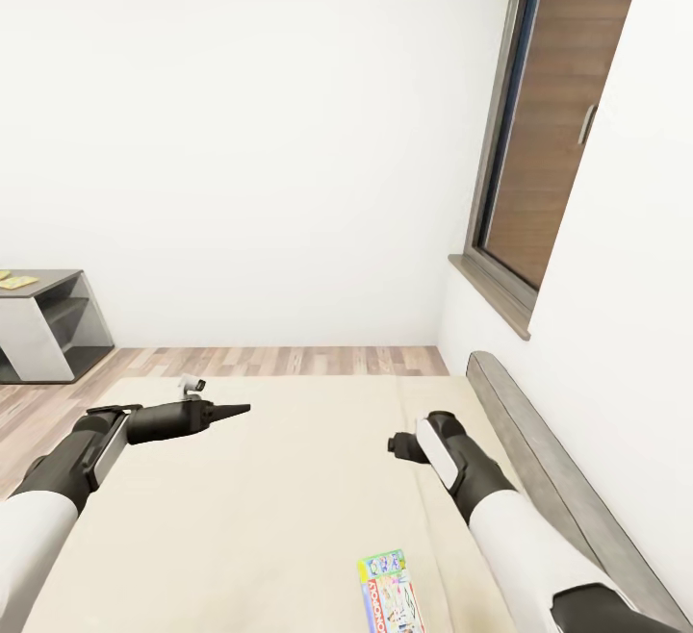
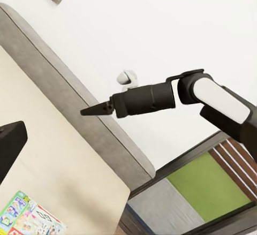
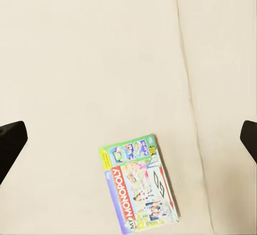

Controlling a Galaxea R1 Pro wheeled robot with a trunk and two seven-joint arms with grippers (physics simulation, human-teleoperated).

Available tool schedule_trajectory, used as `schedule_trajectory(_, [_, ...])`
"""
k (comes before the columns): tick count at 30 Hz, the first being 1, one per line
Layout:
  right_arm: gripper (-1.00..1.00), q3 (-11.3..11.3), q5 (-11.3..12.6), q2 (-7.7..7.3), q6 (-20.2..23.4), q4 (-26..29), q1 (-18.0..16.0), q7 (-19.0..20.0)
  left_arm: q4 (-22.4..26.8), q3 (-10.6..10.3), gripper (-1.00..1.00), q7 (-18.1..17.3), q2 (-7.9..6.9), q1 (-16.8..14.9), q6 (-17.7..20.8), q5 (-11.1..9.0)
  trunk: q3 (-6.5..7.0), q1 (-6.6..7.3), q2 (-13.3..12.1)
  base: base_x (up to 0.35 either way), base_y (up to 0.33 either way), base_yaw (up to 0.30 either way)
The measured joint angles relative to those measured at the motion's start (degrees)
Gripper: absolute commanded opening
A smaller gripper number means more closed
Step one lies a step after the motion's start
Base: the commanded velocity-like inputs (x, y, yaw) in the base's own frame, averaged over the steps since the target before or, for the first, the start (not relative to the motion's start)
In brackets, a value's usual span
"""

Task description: Put all the toys in the child's room - the three board games (two on the bed and one on the table), the two jigsaw puzzles on the table, and the tennis ball on the table - inside the toy box on the table in the child's room.

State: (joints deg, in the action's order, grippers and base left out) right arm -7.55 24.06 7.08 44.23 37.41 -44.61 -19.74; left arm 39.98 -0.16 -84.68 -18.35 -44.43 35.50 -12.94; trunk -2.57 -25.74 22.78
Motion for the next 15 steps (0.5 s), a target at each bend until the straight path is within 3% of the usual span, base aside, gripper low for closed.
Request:
schedule_trajectory(8, [1.0,-5.12,0.34,0.01,-0.93,-0.07,-0.06,0.11,0.03,-0.01,1.0,0.03,0.03,0.0,0.15,0.01,0.0,0.0,0.0,0.0,0.0,0.0])
schedule_trajectory(15, [1.0,-5.96,0.49,-0.09,-1.02,-0.81,-0.04,0.22,0.27,-0.18,1.0,0.02,0.16,0.0,0.19,0.04,-0.17,0.0,-0.01,0.0,0.0,0.0])
